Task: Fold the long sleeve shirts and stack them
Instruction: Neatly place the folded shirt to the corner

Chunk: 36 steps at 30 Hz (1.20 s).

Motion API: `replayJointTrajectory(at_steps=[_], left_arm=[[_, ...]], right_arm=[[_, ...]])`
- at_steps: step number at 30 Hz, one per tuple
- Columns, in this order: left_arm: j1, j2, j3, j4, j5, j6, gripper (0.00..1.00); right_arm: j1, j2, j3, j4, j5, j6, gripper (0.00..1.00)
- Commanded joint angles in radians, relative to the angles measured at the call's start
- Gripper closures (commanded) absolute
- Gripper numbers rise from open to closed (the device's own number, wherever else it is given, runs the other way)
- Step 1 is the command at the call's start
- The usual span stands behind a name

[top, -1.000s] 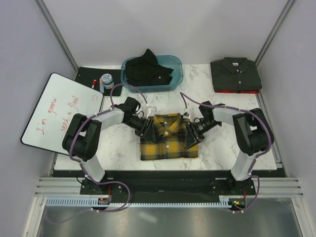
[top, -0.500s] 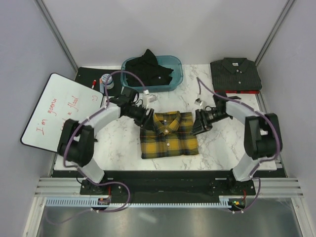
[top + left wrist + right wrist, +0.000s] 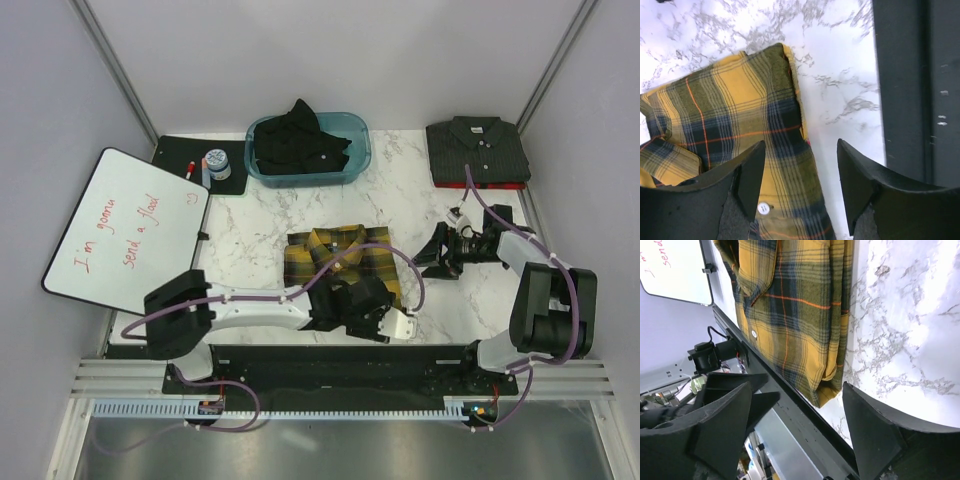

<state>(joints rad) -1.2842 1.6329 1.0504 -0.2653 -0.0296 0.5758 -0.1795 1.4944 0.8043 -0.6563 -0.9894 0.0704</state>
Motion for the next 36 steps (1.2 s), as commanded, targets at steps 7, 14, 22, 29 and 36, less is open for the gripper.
replayJointTrajectory(at_steps=[7,14,22,29,36], left_arm=[[-0.035,0.208,0.098,0.221,-0.115,0.156,0.36],[-0.02,0.321,0.16,0.244,-0.099,0.133,0.41],[0.046,0.239,0.149,0.203,0.026,0.067,0.85],[0.066,0.185,0.178,0.133,0.099,0.018,0.91],[0.075,0.157,0.183,0.113,0.109,0.022,0.91]], right_arm=[[-0.031,0.118,-0.013,0.083,-0.017,0.065,0.17],[-0.031,0.129,-0.047,0.132,-0.015,0.097,0.14],[-0.02,0.177,-0.093,0.21,-0.021,0.157,0.11],[0.041,0.262,-0.099,0.282,-0.066,0.186,0.07],[0.107,0.303,-0.177,0.567,-0.098,0.357,0.05]])
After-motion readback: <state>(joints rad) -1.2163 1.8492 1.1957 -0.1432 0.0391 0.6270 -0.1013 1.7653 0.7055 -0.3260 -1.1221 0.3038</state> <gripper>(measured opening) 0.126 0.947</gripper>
